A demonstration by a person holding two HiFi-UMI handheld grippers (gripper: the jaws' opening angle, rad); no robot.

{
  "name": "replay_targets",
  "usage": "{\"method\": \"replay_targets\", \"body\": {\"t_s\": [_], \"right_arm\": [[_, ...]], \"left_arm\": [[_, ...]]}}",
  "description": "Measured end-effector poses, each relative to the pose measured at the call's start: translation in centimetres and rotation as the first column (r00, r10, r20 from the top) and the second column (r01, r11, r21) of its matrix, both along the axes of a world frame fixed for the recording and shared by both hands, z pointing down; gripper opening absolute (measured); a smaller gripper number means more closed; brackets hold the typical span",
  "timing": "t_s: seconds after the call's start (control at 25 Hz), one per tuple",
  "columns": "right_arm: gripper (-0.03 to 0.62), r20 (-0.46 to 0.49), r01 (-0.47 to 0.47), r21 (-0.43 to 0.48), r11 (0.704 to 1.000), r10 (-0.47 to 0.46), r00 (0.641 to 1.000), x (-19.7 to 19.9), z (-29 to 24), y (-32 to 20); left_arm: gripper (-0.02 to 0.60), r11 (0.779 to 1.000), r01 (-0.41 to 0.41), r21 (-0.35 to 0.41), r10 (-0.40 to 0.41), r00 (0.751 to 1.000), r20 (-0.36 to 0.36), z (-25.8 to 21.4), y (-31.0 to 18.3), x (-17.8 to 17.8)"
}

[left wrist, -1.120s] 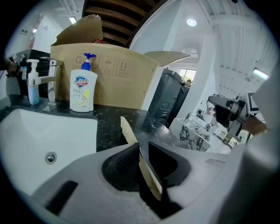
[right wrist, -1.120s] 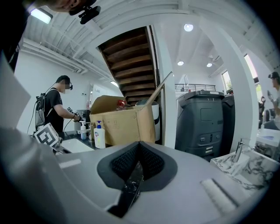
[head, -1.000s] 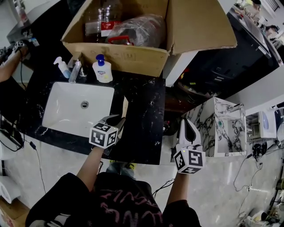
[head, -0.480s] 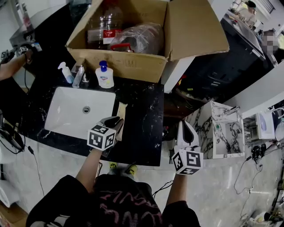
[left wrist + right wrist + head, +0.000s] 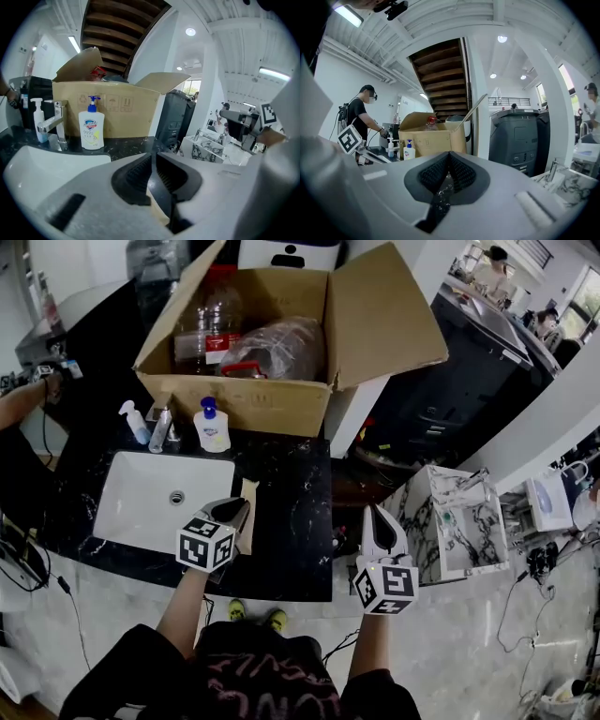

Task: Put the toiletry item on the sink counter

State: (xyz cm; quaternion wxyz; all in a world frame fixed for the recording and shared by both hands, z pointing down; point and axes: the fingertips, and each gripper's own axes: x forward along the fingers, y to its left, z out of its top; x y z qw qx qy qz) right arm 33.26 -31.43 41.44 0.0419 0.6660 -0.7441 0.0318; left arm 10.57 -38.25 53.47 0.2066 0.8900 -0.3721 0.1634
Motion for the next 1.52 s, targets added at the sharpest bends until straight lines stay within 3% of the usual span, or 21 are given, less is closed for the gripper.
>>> {"method": "replay_targets", "body": {"t_s": [0.68,1.0,1.52], "right_arm": [[0.012,-0.004,-0.012,0.048,0.999,0.012,1.000,-0.6,-2.1,1.0],[0.012,0.000,-0.009,0.066,0.998,0.009,1.000,-0.6,-2.7,0.9],[0.012,-0.022,0.003,0.075,0.997,-0.001,1.000,-1.4,-3.3,0.8]], "left_arm": [[-0.002,0.987,-0.001,0.162,0.006,1.000,-0.030,-6.8,-0.2,-0.7],[-0.002,0.955,0.014,0.296,0.003,0.998,-0.055,-12.3,-0.4,-1.3],[-0.002,0.910,0.060,0.409,-0.026,0.996,-0.089,-16.8,-0.2,-3.0]]}}
